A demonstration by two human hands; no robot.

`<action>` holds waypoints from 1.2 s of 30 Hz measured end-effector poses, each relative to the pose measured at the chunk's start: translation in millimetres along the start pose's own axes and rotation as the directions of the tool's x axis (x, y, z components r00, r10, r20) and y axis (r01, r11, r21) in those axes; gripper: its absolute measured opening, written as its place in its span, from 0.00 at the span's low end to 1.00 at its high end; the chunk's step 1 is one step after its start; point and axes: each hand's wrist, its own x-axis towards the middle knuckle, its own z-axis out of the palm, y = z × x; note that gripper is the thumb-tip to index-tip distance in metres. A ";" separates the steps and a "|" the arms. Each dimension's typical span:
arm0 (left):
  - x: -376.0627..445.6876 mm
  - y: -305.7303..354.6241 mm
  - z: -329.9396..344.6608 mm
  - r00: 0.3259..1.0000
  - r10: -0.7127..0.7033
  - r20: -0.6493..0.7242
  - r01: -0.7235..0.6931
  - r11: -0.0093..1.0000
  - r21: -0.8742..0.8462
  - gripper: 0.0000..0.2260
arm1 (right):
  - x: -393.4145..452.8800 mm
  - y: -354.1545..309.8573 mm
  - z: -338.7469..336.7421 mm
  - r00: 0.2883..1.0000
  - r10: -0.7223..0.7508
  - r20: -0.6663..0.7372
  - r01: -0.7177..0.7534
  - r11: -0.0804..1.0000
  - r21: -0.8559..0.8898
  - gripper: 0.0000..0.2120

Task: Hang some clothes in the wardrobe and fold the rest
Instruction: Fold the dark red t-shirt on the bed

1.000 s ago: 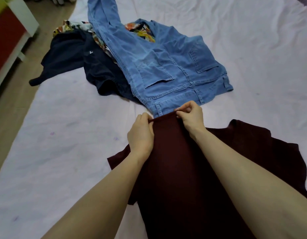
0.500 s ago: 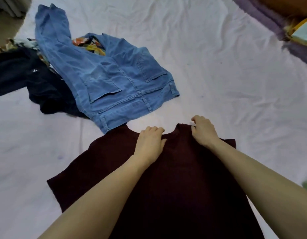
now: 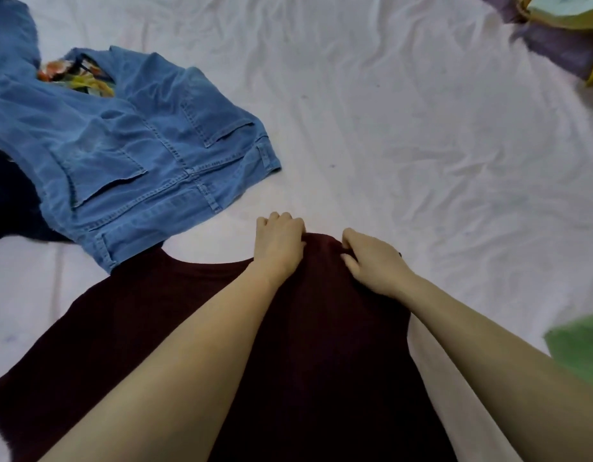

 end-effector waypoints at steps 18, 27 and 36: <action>5.7 75.8 23.3 0.930 0.348 0.118 -0.345 0.937 -0.052 0.07 | -52.2 82.8 -36.6 0.965 0.261 -0.040 -0.185 0.776 0.604 0.12; 5.3 86.2 32.8 0.992 0.074 0.097 -0.034 0.932 -0.362 0.07 | -84.6 84.9 -22.7 0.853 0.424 0.305 -0.513 0.568 0.644 0.10; -7.7 91.8 29.9 0.953 0.099 -0.287 -0.216 0.887 -0.408 0.10 | -105.5 64.3 16.5 0.623 0.768 -0.146 -0.494 0.531 0.688 0.19</action>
